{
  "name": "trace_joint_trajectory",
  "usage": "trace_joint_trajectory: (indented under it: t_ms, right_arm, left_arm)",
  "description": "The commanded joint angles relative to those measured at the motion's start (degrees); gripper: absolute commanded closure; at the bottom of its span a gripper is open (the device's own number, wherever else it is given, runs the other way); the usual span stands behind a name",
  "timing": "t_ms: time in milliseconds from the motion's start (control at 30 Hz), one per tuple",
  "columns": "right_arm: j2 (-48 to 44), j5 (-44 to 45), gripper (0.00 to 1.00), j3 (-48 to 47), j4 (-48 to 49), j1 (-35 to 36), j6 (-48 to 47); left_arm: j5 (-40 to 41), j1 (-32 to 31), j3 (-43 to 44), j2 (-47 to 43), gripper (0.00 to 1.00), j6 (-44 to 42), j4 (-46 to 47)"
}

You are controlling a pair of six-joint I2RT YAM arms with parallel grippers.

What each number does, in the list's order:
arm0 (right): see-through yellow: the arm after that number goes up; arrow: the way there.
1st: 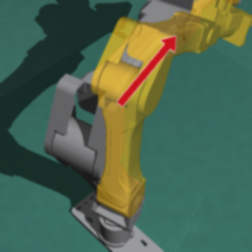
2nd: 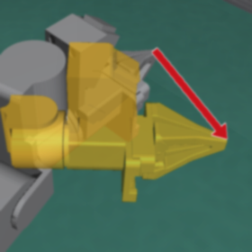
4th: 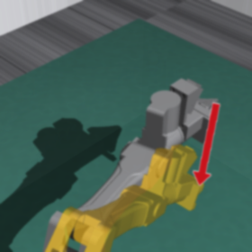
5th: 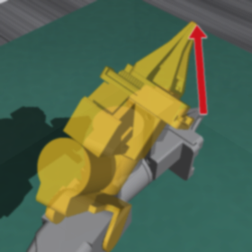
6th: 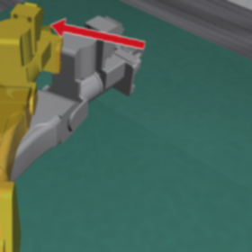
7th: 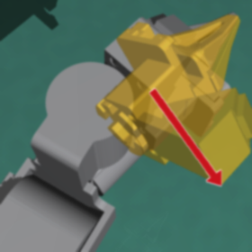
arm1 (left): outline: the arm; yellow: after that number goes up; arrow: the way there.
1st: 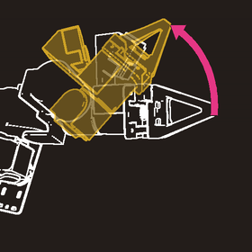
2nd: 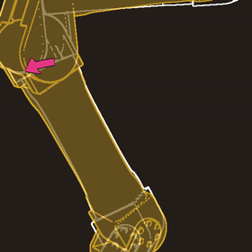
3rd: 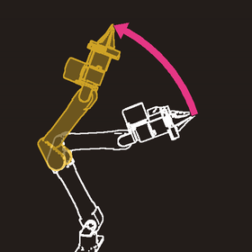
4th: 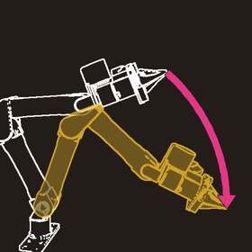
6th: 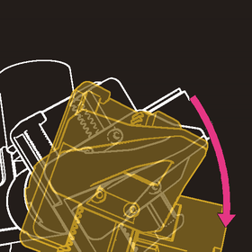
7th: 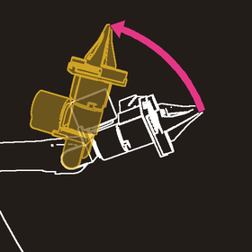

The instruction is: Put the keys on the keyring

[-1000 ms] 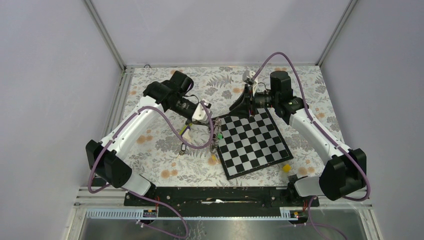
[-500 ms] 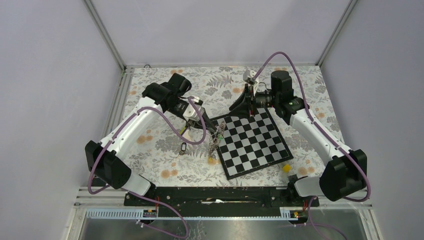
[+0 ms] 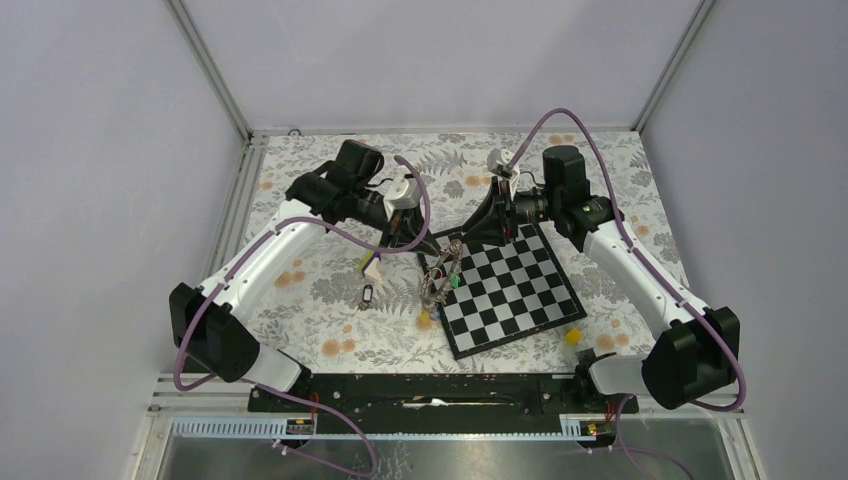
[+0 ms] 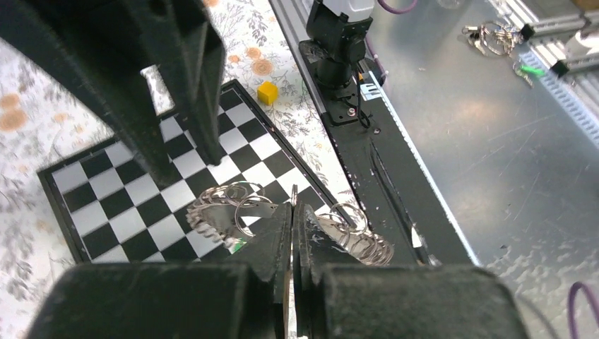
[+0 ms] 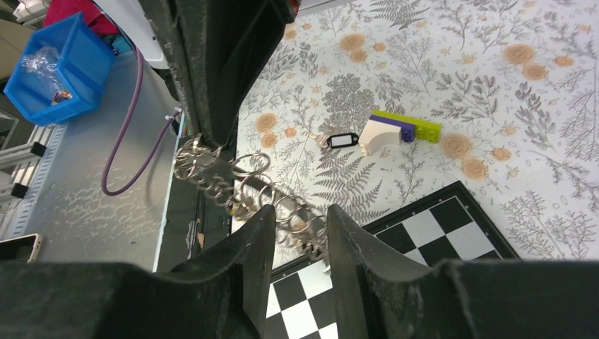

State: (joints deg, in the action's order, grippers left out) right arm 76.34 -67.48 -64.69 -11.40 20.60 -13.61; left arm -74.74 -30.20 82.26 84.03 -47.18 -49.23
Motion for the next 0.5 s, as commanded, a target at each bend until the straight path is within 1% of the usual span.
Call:
trace_joint_trajectory:
  t_ms: [0, 167, 333, 467]
  right_arm:
    - [-1.7, -1.42, 0.61, -2.57, -6.4, -0.21, -5.59]
    - [-2.08, -1.25, 0.61, -1.52, -6.82, -0.2, -5.82]
    - [-2.18, -1.22, 0.61, -0.39, -6.07, -0.17, -4.86]
    - [-2.45, -1.76, 0.61, 0.35, -5.13, -0.2, -3.43]
  left_arm:
    - [2.57, 0.14, -1.5, -3.35, 1.0, 20.45, 14.6]
    - [2.86, 0.14, -2.86, -4.0, 1.0, 22.71, 15.48]
    - [4.32, 0.15, -3.72, -4.31, 1.0, 27.69, 18.76]
    - [7.25, 0.16, -3.75, -4.1, 1.0, 33.15, 22.3]
